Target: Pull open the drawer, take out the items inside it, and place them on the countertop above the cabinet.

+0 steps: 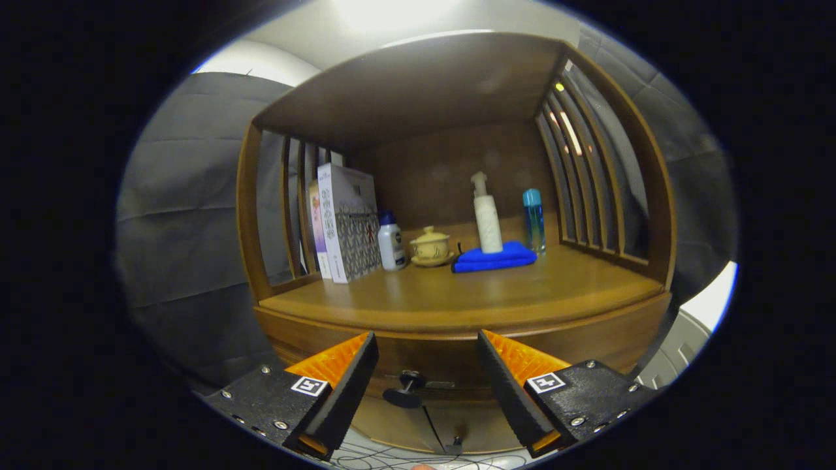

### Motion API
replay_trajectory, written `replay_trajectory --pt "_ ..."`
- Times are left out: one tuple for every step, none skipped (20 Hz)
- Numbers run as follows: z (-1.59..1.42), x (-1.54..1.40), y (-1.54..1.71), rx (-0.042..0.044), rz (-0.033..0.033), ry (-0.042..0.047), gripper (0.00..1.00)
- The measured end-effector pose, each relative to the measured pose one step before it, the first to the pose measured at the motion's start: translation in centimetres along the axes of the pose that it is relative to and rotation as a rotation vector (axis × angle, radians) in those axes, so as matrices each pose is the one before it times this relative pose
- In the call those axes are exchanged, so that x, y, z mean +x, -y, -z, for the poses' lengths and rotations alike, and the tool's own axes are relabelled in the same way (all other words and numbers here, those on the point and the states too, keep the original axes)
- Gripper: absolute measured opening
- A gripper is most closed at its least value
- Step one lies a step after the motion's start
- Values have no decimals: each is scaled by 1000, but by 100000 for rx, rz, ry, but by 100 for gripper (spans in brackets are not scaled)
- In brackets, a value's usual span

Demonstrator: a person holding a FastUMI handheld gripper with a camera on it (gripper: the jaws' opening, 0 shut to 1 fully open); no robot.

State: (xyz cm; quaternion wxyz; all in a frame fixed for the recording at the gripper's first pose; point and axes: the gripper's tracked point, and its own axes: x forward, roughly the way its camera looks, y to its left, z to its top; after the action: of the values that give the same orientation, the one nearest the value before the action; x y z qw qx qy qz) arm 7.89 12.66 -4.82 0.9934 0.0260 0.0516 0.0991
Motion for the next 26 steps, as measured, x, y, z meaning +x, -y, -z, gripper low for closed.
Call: replay_trajectory --pt "1091 692 -199 1310 718 -3119 95" --pt "808 253 -637 1134 -1385 -1918 95" --pt "768 306 -309 -536 103 -1716 92" --pt "916 64 55 -1649 1307 -1322 92" --pt "473 54 45 -1017 1023 -647 92" --pt "403 286 -146 -56 977 -571 91" --pt "427 297 75 897 1193 -1019 90" --pt "584 92 162 1559 1431 -1025 89" --pt "446 170 258 1890 1910 -1472 88" --pt "649 2 263 2214 1160 -1633 85" --pt "295 24 -228 3105 -815 -1388 83" --pt "295 -19 -317 2532 -633 -794 77" --pt "40 66 -266 1027 -426 160 74" --pt "-164 -58 -222 -364 -197 494 67" --pt "-74 -37 -311 -1475 434 441 60" --pt "85 83 42 -2151 1307 914 54" --pt "-73 -74 87 -1283 1124 483 48" --pt "101 -14 -58 -203 876 499 41" --pt "129 -82 -13 -92 874 -79 39" --pt "16 -347 -42 -1526 745 206 35" --pt "81 -528 -3 -1619 456 257 34" --pt "279 -695 -108 -623 158 218 34" --pt "133 -562 -133 -179 -182 271 34" --pt "131 -541 -114 -328 -188 75 34" --pt "81 -590 -80 -521 -309 39 34" --pt "265 -541 -82 -848 -249 171 34"
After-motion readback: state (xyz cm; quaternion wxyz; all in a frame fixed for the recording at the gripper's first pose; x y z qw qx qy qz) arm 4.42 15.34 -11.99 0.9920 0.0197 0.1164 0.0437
